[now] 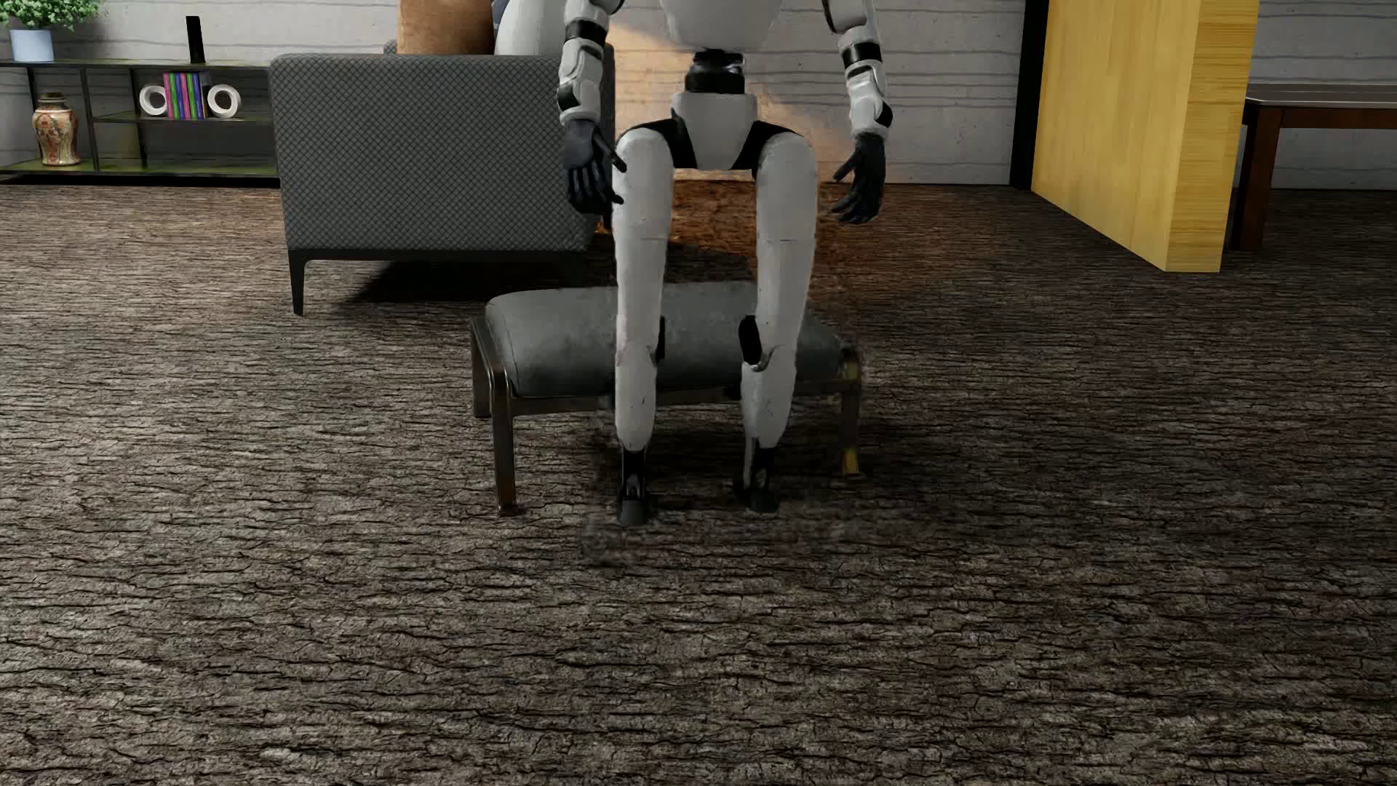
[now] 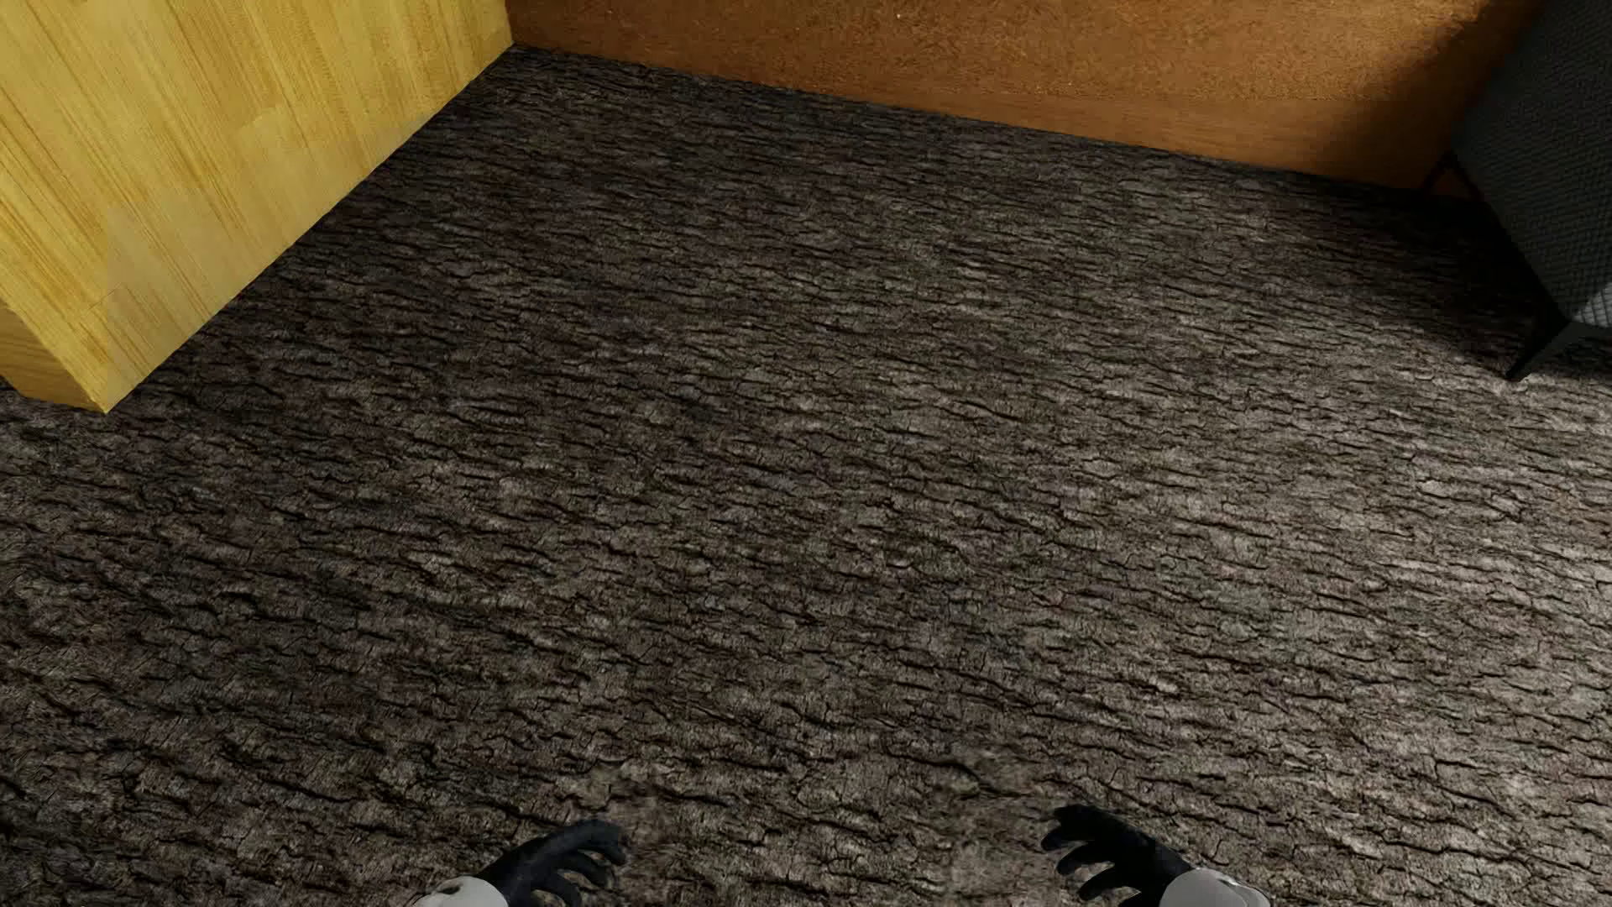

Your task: Take a seat on the chair

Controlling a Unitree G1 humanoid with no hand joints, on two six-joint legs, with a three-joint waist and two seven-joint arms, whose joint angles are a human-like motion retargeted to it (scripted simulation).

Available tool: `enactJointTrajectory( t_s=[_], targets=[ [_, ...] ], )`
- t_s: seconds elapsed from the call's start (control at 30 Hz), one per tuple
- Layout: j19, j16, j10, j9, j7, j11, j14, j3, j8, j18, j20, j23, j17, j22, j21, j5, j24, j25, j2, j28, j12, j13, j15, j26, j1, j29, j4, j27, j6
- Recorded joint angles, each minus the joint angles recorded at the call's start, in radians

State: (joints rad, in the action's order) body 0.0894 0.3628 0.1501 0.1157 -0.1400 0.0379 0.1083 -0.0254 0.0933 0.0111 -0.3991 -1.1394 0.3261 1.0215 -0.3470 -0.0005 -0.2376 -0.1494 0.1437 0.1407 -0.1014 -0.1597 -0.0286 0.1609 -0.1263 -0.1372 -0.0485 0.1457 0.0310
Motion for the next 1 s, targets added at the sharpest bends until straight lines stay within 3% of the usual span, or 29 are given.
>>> enactJointTrajectory(
  t_s=[0.07,0.13,0.37,0.5,0.6,0.77,1.0],
  targets=[
    [0.002,-0.018,0.003,-0.034,-0.008,-0.03,0.015,-0.002,0.011,0.0,0.005,-0.107,-0.028,0.129,0.028,0.002,0.007,0.009,0.051,-0.042,0.001,0.017,0.004,-0.048,-0.03,0.032,-0.002,-0.032,-0.002],
    [0.007,-0.017,0.006,-0.062,-0.009,-0.036,0.024,-0.007,0.015,0.006,0.012,-0.151,-0.049,0.19,0.058,0.001,-0.006,0.011,0.072,-0.054,0.007,0.049,0.016,-0.063,-0.044,0.043,-0.007,-0.047,-0.001],
    [0.01,0.026,0.009,-0.115,0.013,-0.037,0.036,-0.01,0.002,0.005,0.05,-0.03,-0.091,0.092,0.077,-0.004,0.003,-0.023,0.089,-0.003,0.083,0.155,0.038,-0.031,-0.053,-0.049,-0.015,-0.009,0.004],
    [-0.002,-0.01,-0.002,-0.119,0.052,-0.023,0.06,-0.011,-0.014,0.008,0.046,-0.042,-0.097,0.092,0.073,-0.009,0.014,-0.005,0.069,-0.014,0.08,0.145,0.032,-0.045,-0.053,-0.025,-0.012,-0.021,0.005],
    [-0.007,-0.017,0.001,-0.11,0.039,-0.027,0.037,-0.011,-0.011,-0.002,0.047,-0.03,-0.07,0.052,0.055,-0.005,0.009,-0.015,0.075,-0.001,0.093,0.132,0.032,-0.033,-0.055,-0.035,-0.008,-0.011,0.001],
    [-0.003,-0.024,0.0,-0.107,0.013,-0.038,0.035,-0.01,-0.001,-0.007,0.031,-0.063,-0.065,0.067,0.064,-0.001,-0.001,0.013,0.088,0.006,0.089,0.12,0.035,-0.029,-0.061,-0.002,-0.004,-0.02,0.002],
    [-0.024,-0.019,0.073,-0.048,0.018,0.041,0.038,-0.008,-0.018,-0.036,-0.012,-0.022,-0.07,0.093,-0.027,0.009,0.032,-0.015,0.006,-0.014,0.006,0.046,0.035,-0.069,0.002,-0.029,-0.004,-0.027,0.003]
  ],
)
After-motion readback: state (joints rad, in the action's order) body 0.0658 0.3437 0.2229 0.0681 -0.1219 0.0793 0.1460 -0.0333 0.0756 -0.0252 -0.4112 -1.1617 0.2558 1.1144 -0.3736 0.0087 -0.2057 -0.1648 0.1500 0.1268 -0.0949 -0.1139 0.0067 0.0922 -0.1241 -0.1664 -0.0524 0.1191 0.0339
